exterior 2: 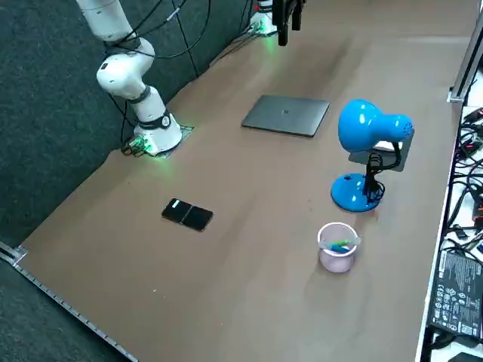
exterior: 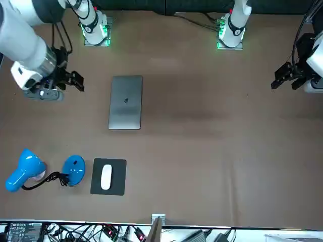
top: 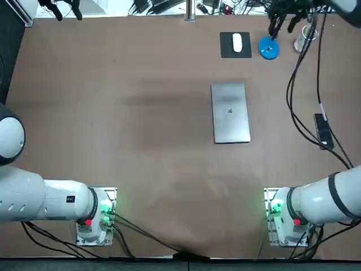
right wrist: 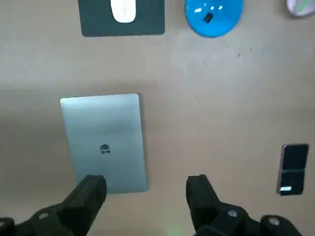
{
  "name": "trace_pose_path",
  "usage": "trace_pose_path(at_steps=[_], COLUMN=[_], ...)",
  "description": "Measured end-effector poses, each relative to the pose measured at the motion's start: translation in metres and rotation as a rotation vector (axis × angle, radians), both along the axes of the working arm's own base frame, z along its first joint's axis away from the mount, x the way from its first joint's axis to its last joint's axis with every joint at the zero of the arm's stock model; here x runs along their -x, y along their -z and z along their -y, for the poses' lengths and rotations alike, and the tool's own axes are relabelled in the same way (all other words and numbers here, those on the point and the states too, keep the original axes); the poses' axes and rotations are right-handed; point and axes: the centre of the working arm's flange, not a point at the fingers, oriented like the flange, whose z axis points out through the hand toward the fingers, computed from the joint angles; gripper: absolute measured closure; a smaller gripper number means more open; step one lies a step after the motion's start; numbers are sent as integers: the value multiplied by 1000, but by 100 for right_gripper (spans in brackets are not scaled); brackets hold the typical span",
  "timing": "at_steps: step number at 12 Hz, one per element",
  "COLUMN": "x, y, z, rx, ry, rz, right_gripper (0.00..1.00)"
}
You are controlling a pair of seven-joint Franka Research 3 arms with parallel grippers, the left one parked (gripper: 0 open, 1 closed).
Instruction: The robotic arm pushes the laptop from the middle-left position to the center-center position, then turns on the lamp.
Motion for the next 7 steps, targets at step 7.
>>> trace_pose_path(at_steps=[7], x=[-9], y=[62], z=[-87], rx=[47], ry=[318], rz=[2], right_gripper=[0])
